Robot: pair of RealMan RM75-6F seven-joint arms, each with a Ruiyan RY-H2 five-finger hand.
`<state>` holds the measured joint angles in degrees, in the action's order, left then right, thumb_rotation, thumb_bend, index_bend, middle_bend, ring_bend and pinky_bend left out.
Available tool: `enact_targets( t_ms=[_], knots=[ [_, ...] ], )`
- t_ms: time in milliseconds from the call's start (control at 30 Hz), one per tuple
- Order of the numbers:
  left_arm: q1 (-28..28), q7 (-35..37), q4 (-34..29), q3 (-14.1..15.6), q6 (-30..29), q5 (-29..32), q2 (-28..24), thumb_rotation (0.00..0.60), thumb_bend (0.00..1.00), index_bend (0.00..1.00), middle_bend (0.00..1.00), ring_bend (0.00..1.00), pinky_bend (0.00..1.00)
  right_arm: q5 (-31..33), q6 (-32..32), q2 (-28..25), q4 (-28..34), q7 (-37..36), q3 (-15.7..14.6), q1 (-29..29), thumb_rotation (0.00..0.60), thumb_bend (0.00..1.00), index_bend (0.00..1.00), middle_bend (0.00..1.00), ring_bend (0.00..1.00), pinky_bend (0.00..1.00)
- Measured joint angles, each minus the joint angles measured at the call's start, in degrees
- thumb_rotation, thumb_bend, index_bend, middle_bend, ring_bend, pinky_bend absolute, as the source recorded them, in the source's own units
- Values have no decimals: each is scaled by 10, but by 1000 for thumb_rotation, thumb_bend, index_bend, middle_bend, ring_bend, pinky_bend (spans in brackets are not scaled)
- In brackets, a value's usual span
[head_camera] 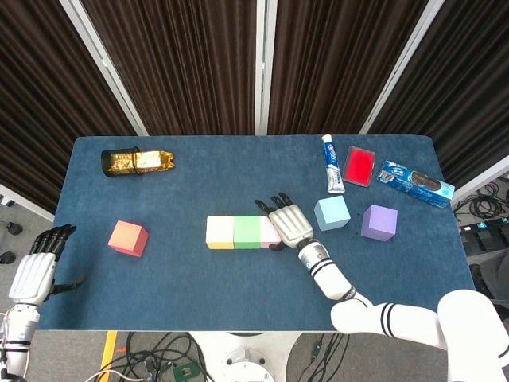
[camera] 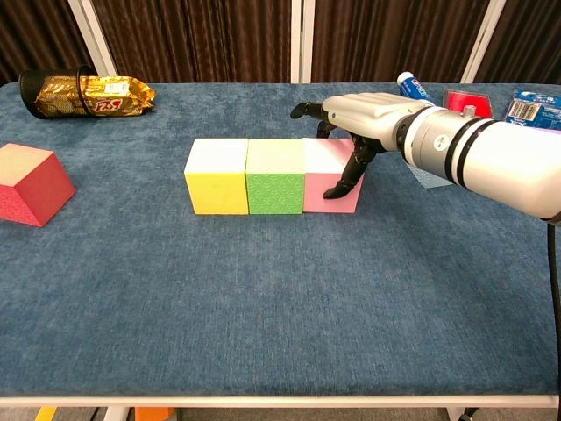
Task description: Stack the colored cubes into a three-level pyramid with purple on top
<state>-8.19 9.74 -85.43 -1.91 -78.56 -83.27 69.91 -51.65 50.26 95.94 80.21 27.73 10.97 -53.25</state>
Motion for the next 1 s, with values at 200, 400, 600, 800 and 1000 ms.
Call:
enact_targets(
  t_ms=[200, 400, 600, 800, 1000],
  knots=[
    [1, 3, 1, 0, -3, -2, 1, 600, 180, 82, 58, 0, 57, 10, -5, 4, -3, 8, 2, -7, 600, 90, 0, 601, 89, 0],
    [0, 6, 5, 0, -7, -9, 3, 600, 180, 82, 58, 0, 57, 17, -3, 2, 0, 14, 2, -9, 600, 90, 0, 600, 90, 0],
    [0, 5, 5, 1, -9, -12, 4, 600, 180, 82, 58, 0, 57, 20, -1, -1, 7, 18, 2, -10, 600, 90, 0, 600, 89, 0],
    [-1, 4, 5, 1, -7, -12, 4, 600, 180, 82, 58, 0, 57, 20, 2, -2, 9, 18, -1, -10, 600, 91, 0, 600, 89, 0],
    [-1, 5, 6, 2, -6, -12, 5, 600, 180, 82, 58, 0, 57, 23, 2, -2, 10, 21, -2, -11, 600, 92, 0, 600, 89, 0]
  ],
)
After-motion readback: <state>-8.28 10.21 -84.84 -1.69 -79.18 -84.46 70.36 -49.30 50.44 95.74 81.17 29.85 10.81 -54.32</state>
